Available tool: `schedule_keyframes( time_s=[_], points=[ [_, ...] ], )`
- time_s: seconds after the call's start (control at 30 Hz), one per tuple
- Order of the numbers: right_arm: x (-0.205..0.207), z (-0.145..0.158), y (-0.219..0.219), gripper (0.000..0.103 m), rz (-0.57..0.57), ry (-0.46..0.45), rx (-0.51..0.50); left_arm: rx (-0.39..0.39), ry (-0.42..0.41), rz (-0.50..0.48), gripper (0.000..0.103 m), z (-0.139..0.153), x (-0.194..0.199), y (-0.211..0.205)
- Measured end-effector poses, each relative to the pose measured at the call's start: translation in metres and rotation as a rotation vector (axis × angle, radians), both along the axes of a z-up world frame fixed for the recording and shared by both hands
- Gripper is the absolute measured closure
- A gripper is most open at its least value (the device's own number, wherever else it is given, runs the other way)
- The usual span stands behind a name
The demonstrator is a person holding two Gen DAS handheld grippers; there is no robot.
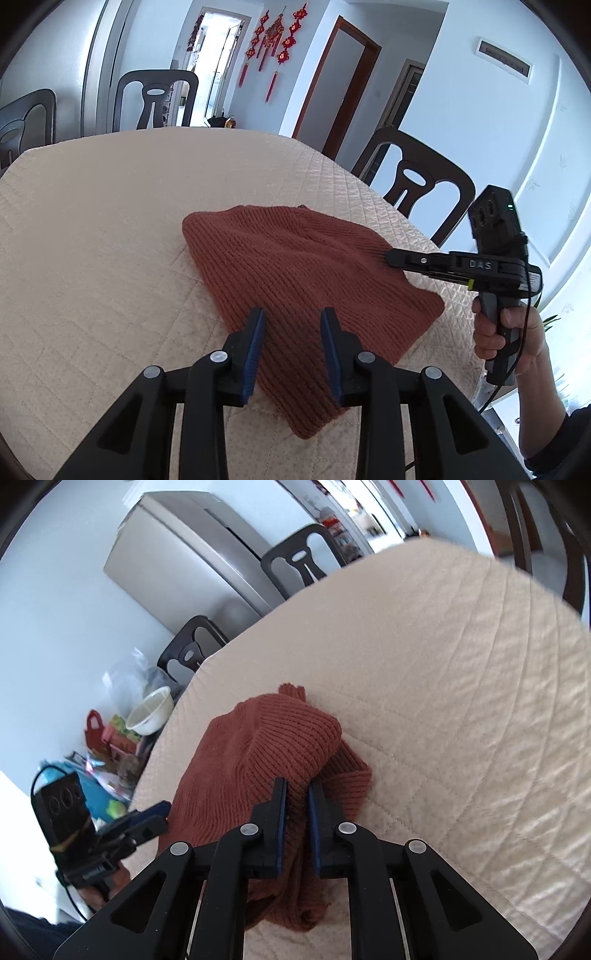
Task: Fold small clothes
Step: 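Lower the fold onto the bundle and open both grippers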
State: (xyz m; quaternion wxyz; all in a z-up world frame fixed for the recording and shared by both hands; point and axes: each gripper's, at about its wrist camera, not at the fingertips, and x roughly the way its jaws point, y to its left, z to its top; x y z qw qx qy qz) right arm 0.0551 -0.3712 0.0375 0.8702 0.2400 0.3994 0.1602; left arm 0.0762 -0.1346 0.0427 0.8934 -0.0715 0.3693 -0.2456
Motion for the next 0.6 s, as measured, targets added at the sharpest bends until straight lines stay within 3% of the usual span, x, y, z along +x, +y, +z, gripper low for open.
schedule_keyframes(
  time_s=[0.17, 0.27, 0.3, 0.33, 0.4, 0.6],
  points=[
    [-0.029, 0.020, 0.027, 0.091, 0.130, -0.074, -0.101, 0.019, -0.007, -0.053, 0.071, -0.001, -0.015, -0.007],
    [-0.037, 0.000, 0.041, 0.091, 0.173, -0.021, -0.215, 0.067, -0.027, -0.062, 0.071, -0.005, -0.021, -0.015],
    [-0.037, -0.007, 0.039, 0.098, 0.163, 0.000, -0.246, 0.064, -0.022, -0.063, 0.071, -0.006, -0.020, -0.016],
    [-0.039, -0.012, 0.036, 0.103, 0.154, 0.001, -0.250, 0.057, -0.017, -0.063, 0.071, -0.007, -0.019, -0.017],
    [-0.043, -0.013, 0.028, 0.103, 0.133, 0.001, -0.214, 0.068, -0.020, -0.063, 0.071, -0.007, -0.020, -0.020],
    [-0.041, -0.013, 0.033, 0.103, 0.163, 0.007, -0.259, 0.049, -0.042, -0.014, 0.071, 0.006, -0.001, -0.008]
  ],
)
